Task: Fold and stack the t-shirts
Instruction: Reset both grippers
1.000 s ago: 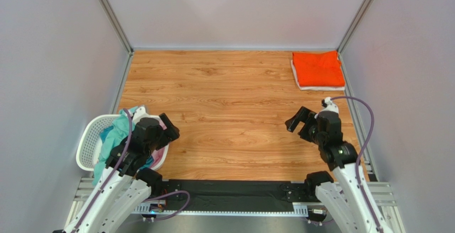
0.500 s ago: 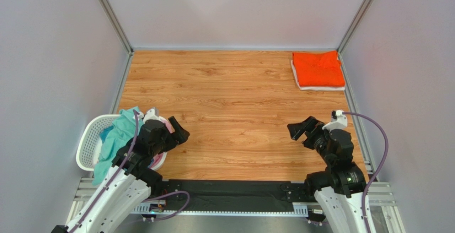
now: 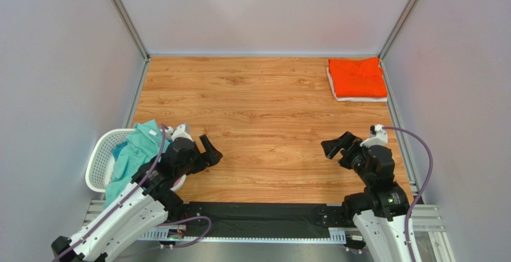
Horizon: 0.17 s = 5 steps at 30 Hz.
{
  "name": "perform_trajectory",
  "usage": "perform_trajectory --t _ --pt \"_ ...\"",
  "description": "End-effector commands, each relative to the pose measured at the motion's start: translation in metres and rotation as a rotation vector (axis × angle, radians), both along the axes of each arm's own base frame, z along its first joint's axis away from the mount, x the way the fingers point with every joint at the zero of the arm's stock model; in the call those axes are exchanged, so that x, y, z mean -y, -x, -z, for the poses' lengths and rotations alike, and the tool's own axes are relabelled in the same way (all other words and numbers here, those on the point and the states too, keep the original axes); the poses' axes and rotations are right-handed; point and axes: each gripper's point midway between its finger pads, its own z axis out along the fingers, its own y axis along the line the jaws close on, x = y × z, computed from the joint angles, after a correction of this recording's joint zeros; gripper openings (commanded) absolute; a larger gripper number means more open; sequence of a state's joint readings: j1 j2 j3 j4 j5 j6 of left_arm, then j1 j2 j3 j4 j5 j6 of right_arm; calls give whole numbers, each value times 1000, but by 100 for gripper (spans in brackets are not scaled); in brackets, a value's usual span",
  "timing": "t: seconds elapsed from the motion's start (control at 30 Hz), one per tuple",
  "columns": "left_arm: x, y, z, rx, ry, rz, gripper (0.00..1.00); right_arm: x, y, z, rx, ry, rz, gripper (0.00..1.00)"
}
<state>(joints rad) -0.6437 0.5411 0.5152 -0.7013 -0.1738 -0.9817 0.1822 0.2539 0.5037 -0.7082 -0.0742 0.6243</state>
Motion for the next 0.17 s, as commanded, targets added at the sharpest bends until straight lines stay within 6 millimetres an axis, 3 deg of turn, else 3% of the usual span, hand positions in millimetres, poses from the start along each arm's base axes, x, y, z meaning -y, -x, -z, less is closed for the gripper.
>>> perform_trajectory --t 0.0,0.13 --pt "8 -7 -9 29 10 3 100 -8 0 1 9 -22 -39 100" --pt "7 -7 -11 40 13 -3 100 -4 0 -3 15 -10 -18 100"
